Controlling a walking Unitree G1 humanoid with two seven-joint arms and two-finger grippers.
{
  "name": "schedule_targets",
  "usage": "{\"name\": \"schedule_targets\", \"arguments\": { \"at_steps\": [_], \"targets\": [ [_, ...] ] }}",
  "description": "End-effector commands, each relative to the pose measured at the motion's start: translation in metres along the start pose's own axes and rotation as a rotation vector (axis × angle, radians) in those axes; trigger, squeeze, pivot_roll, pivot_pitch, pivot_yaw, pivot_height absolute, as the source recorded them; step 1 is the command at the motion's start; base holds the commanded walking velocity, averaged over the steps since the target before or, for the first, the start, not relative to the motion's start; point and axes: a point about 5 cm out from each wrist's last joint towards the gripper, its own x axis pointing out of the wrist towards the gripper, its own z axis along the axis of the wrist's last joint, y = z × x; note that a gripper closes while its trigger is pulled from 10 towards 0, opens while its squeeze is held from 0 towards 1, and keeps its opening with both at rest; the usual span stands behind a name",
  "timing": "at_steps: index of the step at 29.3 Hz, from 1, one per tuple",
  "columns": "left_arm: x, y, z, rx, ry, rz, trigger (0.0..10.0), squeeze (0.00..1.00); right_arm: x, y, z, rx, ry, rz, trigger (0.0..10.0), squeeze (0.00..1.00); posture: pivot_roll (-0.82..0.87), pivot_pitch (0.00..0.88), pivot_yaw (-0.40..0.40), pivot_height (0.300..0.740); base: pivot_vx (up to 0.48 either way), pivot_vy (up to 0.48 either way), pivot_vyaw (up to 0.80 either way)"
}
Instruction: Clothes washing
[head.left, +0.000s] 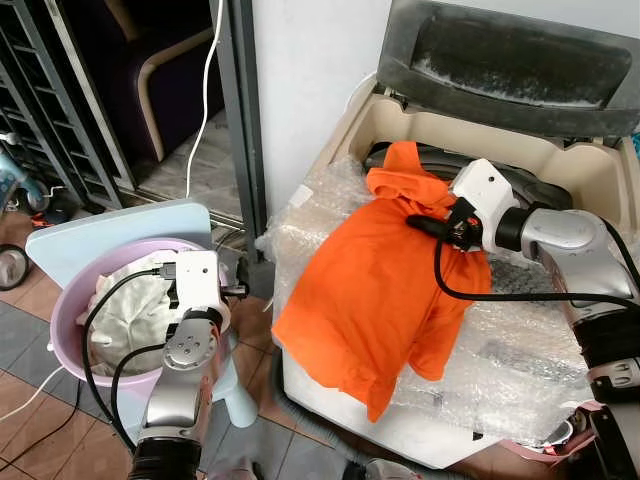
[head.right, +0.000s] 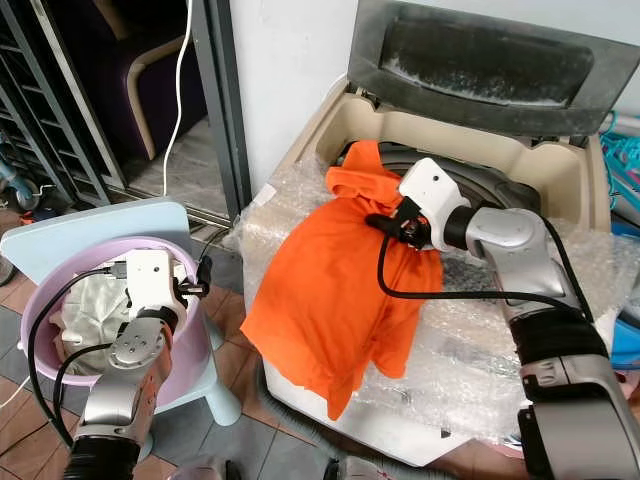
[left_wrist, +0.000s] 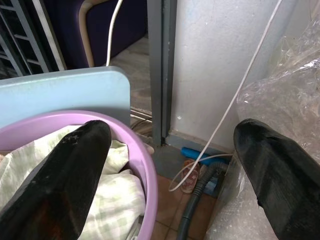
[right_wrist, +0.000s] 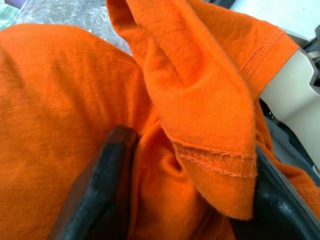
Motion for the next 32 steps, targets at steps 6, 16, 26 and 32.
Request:
{"name": "schedule_targets", "arguments": {
  "at_steps": [6, 16, 26, 32],
  "targets": [
    [-0.001, 0.0, 0.002, 0.006, 0.002, 0.005, 10.0, 0.0, 0.003, 0.014, -0.035, 0.141, 0.12, 0.036, 0.0, 0.0, -0.04, 0.0, -0.021, 0.74, 0.0, 0.0, 0.0],
    [0.0, 0.0, 0.002, 0.01, 0.002, 0.01, 10.0, 0.0, 0.013, 0.02, -0.037, 0.458, 0.033, 0.003, 0.0, 0.0, -0.04, 0.0, -0.023, 0.74, 0.0, 0.0, 0.0],
    [0.001, 0.001, 0.003, 0.012, 0.002, 0.011, 10.0, 0.0, 0.014, -0.022, -0.02, 0.527, -0.054, -0.332, 0.0, 0.0, -0.04, 0.0, -0.019, 0.74, 0.0, 0.0, 0.0],
    [0.001, 0.002, 0.003, 0.018, -0.001, 0.013, 10.0, 0.0, -0.04, -0.106, 0.019, 0.612, -0.264, -1.009, 0.0, 0.0, -0.03, 0.0, -0.017, 0.74, 0.0, 0.0, 0.0]
  ]
}}
